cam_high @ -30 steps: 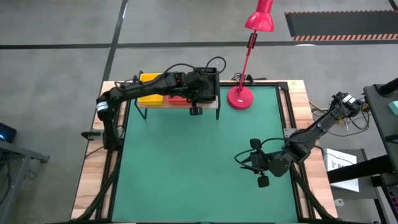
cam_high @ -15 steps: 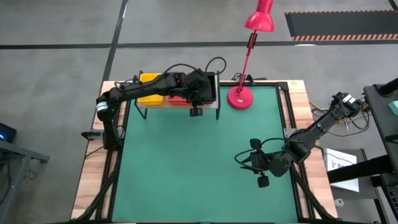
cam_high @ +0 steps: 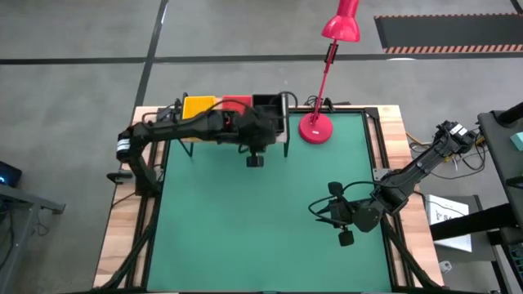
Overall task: Stack baskets on shelf by color
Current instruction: Stack the black bin on top of the stacked black bins on the shelf, then return to home position
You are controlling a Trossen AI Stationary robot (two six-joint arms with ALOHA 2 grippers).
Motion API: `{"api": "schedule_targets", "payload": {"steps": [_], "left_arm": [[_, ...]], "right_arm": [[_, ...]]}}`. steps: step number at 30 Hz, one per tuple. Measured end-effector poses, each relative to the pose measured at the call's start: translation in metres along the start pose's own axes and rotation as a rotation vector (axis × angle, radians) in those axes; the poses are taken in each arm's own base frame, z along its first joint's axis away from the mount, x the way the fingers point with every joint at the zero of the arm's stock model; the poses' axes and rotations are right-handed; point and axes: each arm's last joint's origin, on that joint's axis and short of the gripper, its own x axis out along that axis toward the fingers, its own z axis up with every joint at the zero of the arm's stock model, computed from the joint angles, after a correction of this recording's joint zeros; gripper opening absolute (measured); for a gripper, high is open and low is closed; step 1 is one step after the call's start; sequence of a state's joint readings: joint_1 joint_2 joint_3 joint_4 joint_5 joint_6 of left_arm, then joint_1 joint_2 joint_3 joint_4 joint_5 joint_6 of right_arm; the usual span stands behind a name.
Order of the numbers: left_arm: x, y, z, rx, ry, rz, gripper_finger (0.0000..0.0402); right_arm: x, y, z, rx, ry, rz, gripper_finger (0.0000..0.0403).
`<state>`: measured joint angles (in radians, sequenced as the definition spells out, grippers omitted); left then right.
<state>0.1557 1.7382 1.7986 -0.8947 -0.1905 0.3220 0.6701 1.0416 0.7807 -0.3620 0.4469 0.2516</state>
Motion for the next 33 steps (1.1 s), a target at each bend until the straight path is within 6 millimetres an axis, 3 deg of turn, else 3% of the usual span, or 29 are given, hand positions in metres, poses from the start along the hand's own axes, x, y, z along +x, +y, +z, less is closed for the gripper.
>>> {"api": "schedule_targets", "payload": {"steps": [5,17,26,29,33], "left_arm": [[0.003,0.000,-0.011,0.042,0.113,0.223,0.0082],[0.014,0.008,-0.024,0.028,0.167,0.237,0.0082],[0.014,0.007,-0.021,0.018,0.135,0.243,0.0082],[0.004,-0.005,-0.014,0.015,0.054,0.153,0.0082],[-0.018,-0.048,-0.006,0.105,-0.154,-0.126,0.0064]], "right_arm": [[0.000,0.000,0.000,0.003,0.000,-0.001,0.0068],[0.000,0.000,0.000,0.007,0.001,-0.001,0.0068],[0.000,0.000,0.000,0.009,0.001,-0.001,0.0068],[0.002,0.000,-0.004,-0.010,0.013,-0.004,0.0068],[0.006,-0.001,-0.015,-0.035,0.037,-0.012,0.0068]]}}
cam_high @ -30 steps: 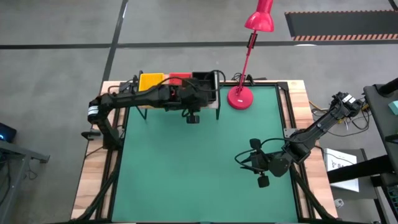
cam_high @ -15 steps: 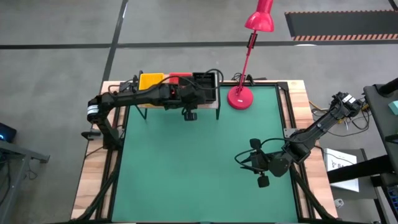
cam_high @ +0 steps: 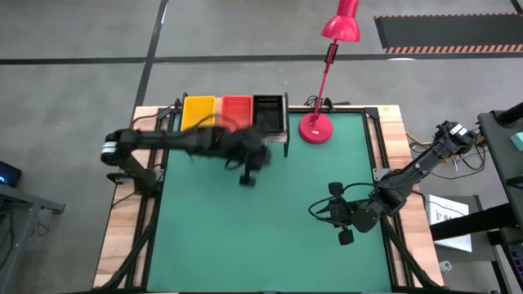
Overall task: Stack baskets on shelf by color
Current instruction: Return to home position
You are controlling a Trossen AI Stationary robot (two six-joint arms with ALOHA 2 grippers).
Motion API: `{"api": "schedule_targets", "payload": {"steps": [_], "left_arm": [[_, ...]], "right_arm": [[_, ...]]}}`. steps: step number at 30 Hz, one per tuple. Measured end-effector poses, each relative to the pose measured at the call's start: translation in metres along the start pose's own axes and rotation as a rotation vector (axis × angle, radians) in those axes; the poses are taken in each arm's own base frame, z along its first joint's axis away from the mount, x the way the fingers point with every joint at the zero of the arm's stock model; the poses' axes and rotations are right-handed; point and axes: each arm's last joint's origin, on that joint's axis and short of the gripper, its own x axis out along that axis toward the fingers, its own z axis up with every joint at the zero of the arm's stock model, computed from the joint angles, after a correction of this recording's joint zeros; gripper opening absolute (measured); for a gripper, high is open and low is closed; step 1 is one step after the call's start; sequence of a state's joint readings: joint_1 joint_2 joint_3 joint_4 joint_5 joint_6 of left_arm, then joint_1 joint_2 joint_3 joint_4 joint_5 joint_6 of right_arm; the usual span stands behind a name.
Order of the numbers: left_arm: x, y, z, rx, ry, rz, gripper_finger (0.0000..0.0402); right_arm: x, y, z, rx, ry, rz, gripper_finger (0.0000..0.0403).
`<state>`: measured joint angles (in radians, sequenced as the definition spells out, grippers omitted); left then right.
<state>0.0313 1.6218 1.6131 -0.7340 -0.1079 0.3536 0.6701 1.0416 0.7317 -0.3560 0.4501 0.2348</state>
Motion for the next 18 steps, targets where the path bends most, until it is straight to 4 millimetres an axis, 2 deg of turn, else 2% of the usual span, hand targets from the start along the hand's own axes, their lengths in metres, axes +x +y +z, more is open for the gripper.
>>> {"api": "schedule_targets", "payload": {"steps": [4,6,8,11,14,18], "left_arm": [[-0.015,-0.054,-0.005,0.129,-0.191,-0.091,0.0022],[-0.027,-0.075,-0.018,0.155,-0.266,-0.122,0.0006],[-0.040,-0.089,-0.035,0.140,-0.353,-0.120,0.0005],[-0.056,-0.097,-0.065,0.092,-0.472,-0.087,0.0004],[-0.070,-0.096,-0.099,0.039,-0.605,-0.051,0.0001],[-0.081,-0.091,-0.144,-0.016,-0.698,0.036,0.0001]], "right_arm": [[0.004,-0.001,-0.007,-0.028,-0.018,-0.024,0.0068],[0.006,-0.001,-0.010,-0.057,-0.059,-0.020,0.0068],[0.007,-0.001,-0.013,-0.099,-0.120,-0.013,0.0068],[0.006,-0.004,-0.016,-0.159,-0.254,-0.048,0.0068],[0.005,-0.013,-0.023,-0.212,-0.401,-0.097,0.0068],[0.001,-0.032,-0.039,-0.199,-0.451,-0.159,0.0068]]}}
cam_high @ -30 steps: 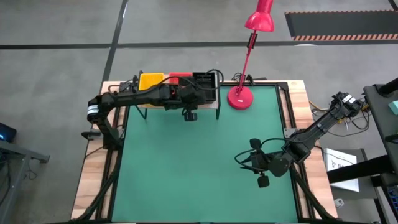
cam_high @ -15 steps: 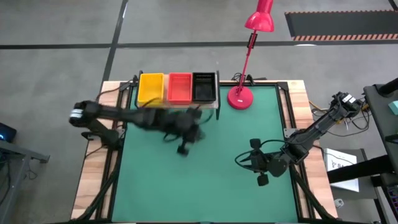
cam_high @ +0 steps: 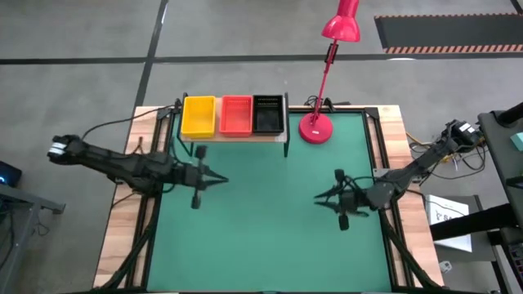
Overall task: Stack baskets on shelf by color
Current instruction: Return to home position
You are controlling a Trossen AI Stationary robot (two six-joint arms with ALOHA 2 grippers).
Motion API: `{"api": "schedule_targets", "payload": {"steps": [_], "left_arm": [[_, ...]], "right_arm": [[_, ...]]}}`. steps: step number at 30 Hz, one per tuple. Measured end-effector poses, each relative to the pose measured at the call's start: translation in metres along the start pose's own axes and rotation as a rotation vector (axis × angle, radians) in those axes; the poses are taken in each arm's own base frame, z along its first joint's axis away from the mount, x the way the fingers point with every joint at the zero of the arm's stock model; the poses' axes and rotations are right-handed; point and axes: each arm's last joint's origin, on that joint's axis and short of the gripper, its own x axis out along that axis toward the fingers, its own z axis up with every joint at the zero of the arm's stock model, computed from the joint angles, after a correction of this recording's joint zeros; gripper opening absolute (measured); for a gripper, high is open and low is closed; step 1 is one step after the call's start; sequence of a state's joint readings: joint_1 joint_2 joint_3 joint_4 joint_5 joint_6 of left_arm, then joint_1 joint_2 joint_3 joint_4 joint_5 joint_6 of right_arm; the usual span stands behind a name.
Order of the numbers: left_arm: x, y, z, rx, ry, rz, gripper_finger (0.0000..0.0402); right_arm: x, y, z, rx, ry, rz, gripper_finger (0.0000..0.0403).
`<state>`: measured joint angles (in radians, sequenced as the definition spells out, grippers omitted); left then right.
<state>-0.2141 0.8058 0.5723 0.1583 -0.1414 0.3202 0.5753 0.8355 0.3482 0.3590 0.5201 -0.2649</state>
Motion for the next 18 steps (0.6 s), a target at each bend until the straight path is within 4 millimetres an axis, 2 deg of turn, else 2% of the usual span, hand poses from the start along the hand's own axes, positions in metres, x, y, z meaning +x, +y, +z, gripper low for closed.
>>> {"api": "schedule_targets", "payload": {"steps": [4,8,14,18], "left_arm": [[-0.030,0.004,-0.023,-0.014,-0.053,0.064,0.0000],[-0.051,0.007,-0.036,-0.049,-0.117,0.127,0.0000],[-0.068,0.003,-0.055,-0.055,-0.166,0.154,0.0000],[-0.075,-0.001,-0.067,-0.060,-0.201,0.176,0.0000]], "right_arm": [[-0.017,-0.016,-0.010,0.044,-0.049,-0.055,0.0068],[-0.035,-0.027,-0.017,0.044,-0.123,-0.100,0.0068],[-0.067,-0.041,-0.029,0.149,-0.203,-0.147,0.0068],[-0.077,-0.045,-0.034,0.147,-0.225,-0.177,0.0068]]}}
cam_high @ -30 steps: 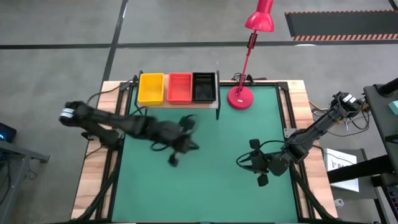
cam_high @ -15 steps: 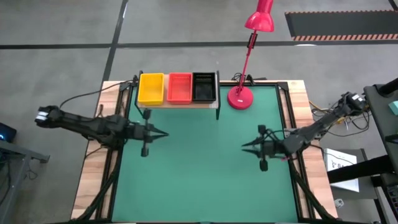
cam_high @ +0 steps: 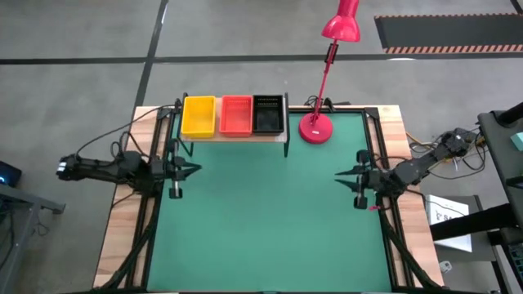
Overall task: Stack baskets on shelf by color
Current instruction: Return to home position
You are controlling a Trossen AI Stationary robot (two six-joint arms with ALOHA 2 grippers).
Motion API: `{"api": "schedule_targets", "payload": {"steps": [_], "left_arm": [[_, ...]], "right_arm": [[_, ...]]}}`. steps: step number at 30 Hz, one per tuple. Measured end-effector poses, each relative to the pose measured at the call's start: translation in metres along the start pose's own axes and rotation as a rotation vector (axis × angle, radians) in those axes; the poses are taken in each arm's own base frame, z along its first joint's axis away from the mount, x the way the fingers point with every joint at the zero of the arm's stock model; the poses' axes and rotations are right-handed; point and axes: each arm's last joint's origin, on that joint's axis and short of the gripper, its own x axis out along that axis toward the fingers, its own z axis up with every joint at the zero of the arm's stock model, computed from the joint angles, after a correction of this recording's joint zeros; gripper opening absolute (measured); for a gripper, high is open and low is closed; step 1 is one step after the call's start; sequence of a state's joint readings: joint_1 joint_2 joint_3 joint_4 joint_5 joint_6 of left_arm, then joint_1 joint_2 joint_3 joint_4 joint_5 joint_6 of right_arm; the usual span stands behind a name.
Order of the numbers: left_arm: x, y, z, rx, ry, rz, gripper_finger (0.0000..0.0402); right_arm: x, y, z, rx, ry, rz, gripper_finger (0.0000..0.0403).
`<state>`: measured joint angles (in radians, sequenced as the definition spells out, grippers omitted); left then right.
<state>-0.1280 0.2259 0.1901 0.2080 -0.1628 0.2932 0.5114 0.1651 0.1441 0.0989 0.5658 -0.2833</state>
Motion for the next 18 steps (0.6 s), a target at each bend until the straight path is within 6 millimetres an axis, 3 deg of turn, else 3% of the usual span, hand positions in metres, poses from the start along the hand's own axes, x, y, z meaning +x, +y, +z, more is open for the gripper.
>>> {"api": "schedule_targets", "payload": {"steps": [8,13,18], "left_arm": [[-0.013,-0.001,-0.020,0.003,-0.010,0.096,0.0000],[-0.016,-0.004,-0.032,-0.011,-0.028,0.110,0.0000],[-0.016,-0.001,-0.039,-0.024,-0.002,0.268,0.0000]], "right_arm": [[-0.015,-0.017,0.011,-0.168,-0.091,-0.152,0.0064],[-0.011,-0.016,0.008,-0.224,-0.124,-0.087,0.0046],[-0.005,-0.010,-0.008,-0.208,-0.188,0.031,0.0029]]}}
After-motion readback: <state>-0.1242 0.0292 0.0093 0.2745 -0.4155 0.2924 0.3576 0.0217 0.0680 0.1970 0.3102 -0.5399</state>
